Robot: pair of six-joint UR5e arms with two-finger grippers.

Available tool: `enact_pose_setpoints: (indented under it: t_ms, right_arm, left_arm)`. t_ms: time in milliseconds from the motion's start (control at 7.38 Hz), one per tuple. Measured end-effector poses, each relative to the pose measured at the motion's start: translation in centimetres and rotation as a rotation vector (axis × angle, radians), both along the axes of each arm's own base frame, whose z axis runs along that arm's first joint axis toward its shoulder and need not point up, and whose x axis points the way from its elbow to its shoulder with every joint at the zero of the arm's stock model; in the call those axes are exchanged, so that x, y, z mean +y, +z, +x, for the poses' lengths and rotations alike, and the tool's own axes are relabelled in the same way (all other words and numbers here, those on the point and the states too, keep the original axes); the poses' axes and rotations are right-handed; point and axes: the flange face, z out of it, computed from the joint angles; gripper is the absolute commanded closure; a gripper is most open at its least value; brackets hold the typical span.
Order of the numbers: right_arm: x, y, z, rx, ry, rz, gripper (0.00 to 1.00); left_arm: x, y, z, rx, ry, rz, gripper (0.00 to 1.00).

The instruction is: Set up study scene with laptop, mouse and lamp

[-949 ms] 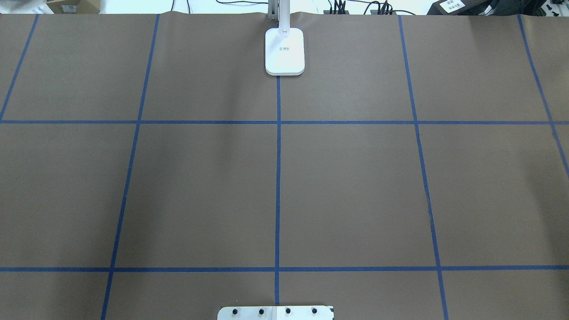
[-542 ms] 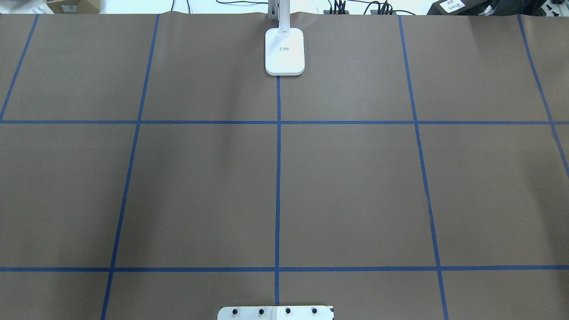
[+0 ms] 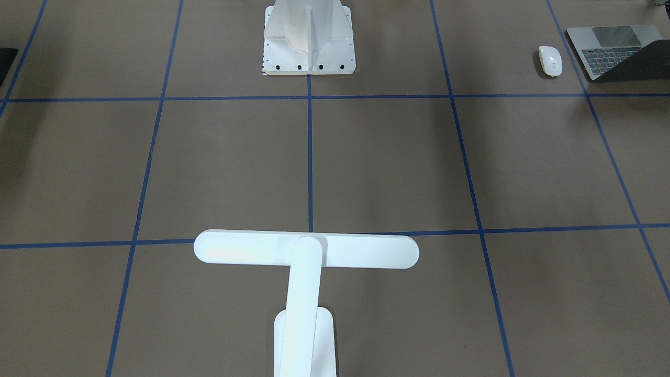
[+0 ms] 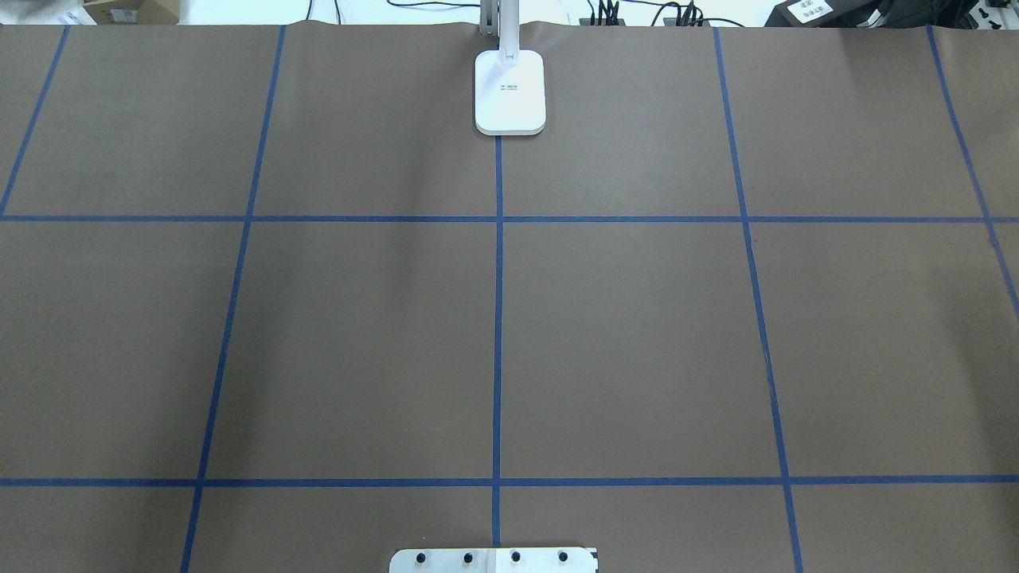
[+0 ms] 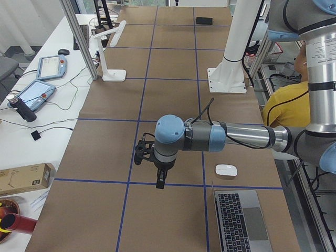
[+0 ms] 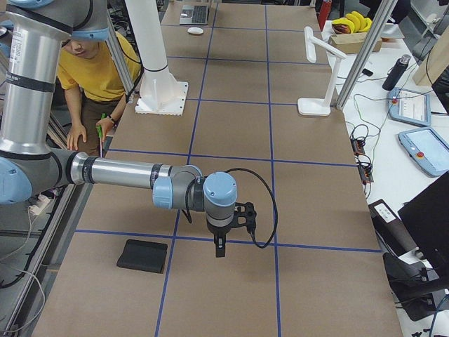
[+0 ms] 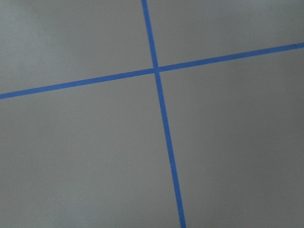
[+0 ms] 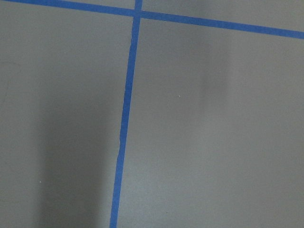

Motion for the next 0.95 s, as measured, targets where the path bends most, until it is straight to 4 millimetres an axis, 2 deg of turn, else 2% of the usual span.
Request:
enact_pose_setpoints:
  t_ms: [407,678,949]
  right_arm:
    - [0.0,0.0,0.0,0.0,0.0,-0.001,0.0]
    - [0.1,0.1,0.0,0.0,-0.002,0.0,0.0]
    - [0.1,0.1,0.0,0.0,-0.002,0.0,0.0]
  left_arm:
    - [3.2,2.5,-6.3,-0.017,-0.164,-0.064,0.0]
    - [6.9,5.0,-8.0,0.013,-0.267,-0.219,0.0]
    - [10.0,6.9,-8.8,0.025,-0.421,-0.402,0.0]
